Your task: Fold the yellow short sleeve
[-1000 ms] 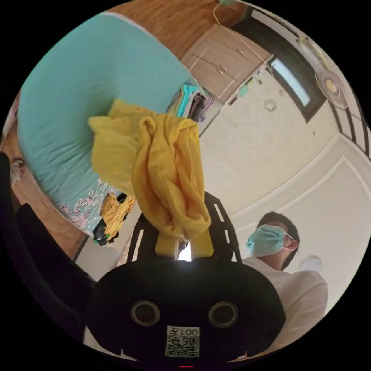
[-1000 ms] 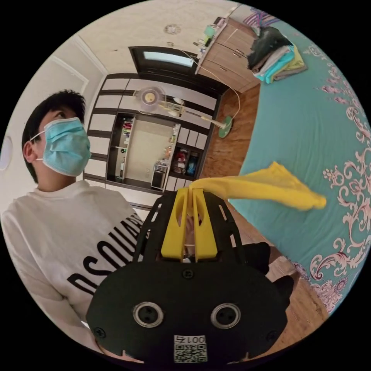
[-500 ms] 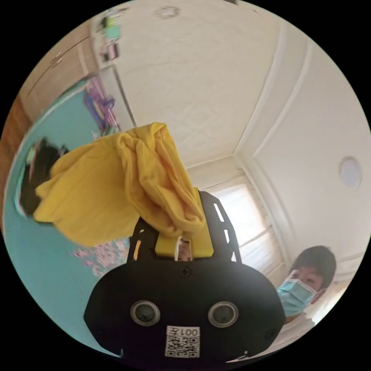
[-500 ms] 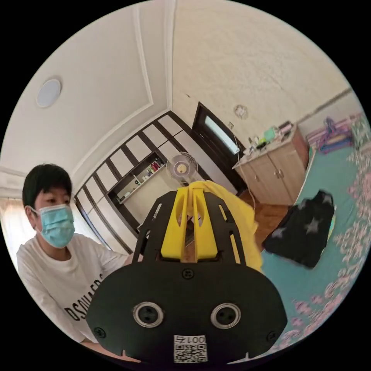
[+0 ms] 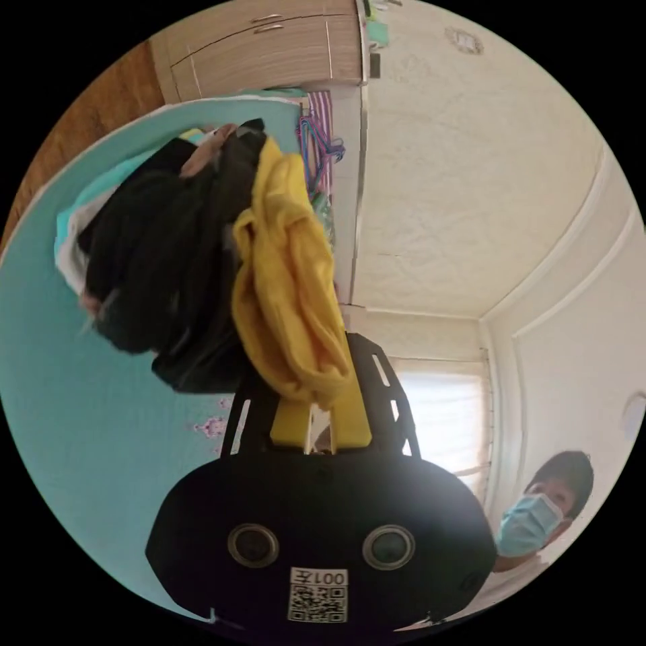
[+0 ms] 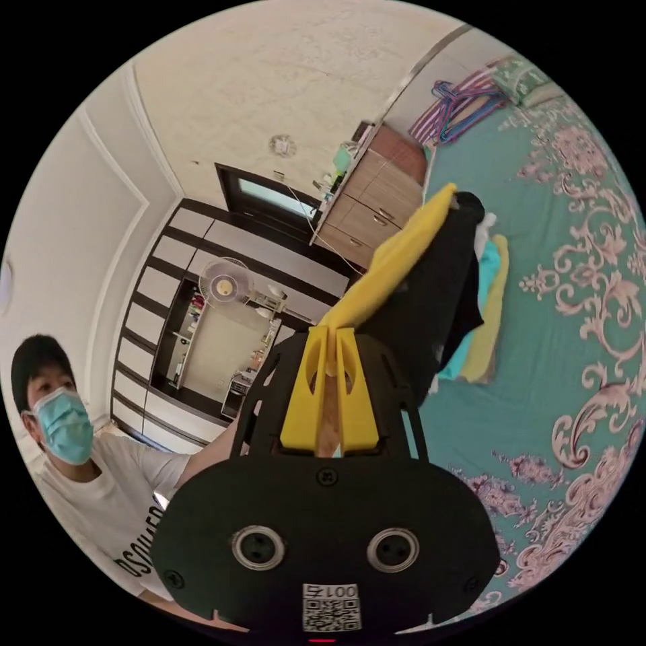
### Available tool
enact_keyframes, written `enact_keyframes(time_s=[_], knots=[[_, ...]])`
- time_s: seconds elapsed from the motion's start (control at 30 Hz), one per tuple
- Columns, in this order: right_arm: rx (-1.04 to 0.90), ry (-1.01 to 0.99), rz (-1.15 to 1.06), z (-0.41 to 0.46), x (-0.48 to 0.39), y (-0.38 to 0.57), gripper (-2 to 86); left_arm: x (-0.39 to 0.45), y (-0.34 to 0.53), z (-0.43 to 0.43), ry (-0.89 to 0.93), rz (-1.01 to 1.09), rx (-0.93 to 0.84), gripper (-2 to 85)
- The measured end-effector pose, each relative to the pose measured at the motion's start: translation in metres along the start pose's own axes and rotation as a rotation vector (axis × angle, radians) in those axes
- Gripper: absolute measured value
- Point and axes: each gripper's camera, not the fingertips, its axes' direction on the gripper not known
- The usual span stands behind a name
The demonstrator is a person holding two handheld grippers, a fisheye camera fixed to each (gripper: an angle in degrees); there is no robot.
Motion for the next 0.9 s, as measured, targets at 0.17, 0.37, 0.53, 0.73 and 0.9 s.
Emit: enact_keyframes(time_s=[0.17,0.37,0.53,0.73,0.9], knots=[[0.018,-0.086,-0.026,0.001,-0.004,0.024,1.5,0.025,0.033,0.003,0.047,0.031,-0.007,-0.8],[0.061,-0.197,0.000,0.036,-0.017,-0.077,1.4,0.113,-0.037,0.042,-0.074,0.062,-0.026,-0.8],[0.050,0.001,-0.227,0.062,-0.120,-0.213,1.3,0.277,-0.076,0.093,-0.497,0.546,-0.045,-0.9],[0.082,-0.041,-0.391,0.064,-0.193,-0.198,1.3,0.334,-0.050,0.104,-0.362,0.661,-0.042,-1.0],[-0.018,-0.132,-0.252,0.101,-0.155,-0.120,1.3,0.277,-0.010,0.110,-0.477,0.645,-0.103,-1.0]])
